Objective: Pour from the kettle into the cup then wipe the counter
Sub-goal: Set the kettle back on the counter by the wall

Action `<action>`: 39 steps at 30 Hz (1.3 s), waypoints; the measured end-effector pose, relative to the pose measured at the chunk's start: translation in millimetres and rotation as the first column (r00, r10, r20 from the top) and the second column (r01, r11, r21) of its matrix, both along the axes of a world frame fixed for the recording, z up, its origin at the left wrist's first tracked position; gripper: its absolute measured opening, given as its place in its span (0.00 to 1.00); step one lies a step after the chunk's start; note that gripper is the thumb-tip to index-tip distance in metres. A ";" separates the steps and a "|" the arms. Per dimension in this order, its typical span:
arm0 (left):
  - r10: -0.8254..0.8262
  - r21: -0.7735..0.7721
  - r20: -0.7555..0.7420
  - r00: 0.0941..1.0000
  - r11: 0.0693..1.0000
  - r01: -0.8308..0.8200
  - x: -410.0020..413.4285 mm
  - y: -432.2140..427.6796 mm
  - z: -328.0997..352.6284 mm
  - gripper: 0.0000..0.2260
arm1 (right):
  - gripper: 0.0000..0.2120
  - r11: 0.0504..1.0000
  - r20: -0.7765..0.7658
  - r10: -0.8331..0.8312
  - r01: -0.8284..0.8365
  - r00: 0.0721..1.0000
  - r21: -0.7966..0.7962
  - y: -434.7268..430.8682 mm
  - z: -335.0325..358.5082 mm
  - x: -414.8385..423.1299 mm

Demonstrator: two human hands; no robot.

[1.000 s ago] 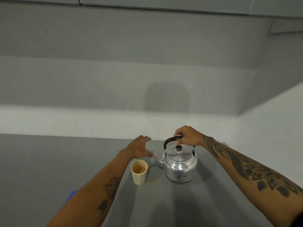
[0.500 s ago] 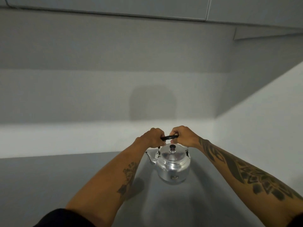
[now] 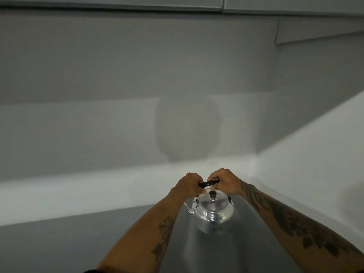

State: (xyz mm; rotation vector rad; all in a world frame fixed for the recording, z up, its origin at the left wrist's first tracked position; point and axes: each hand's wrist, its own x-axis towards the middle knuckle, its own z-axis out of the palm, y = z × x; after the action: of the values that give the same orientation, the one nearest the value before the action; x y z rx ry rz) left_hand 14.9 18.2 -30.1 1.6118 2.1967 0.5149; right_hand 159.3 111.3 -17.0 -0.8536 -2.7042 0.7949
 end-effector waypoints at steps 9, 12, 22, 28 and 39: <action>0.040 -0.064 -0.002 0.999 0.997 -0.040 -12.7 46.7 -22.9 0.09 | 0.12 1.000 0.032 0.016 -0.016 0.999 -0.022 49.4 -25.3 -20.5; 0.052 -0.062 -0.005 0.999 0.997 -0.053 -14.1 53.9 -28.2 0.10 | 0.11 1.000 0.047 0.020 -0.019 0.999 -0.025 58.4 -30.3 -24.3; 0.110 -0.045 -0.016 0.994 0.993 -0.111 -19.1 65.7 -38.2 0.11 | 0.09 1.000 0.071 -0.007 0.008 0.997 -0.018 69.0 -37.3 -34.5; 0.115 -0.069 -0.012 0.993 0.991 -0.115 -14.2 62.2 -36.8 0.12 | 0.08 0.999 0.103 -0.033 0.033 0.994 0.004 66.6 -37.4 -35.1; 0.170 0.150 -0.141 0.975 0.977 -0.149 -16.7 -3.7 -15.1 0.24 | 0.26 0.995 0.091 0.009 -0.018 0.996 0.102 17.2 -9.5 -40.6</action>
State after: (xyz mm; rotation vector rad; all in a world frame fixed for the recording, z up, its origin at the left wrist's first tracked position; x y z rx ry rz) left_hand -1.9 14.5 -45.2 1.5980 2.4692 0.6204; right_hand 118.6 128.5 -26.5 -0.8687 -2.8041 0.6285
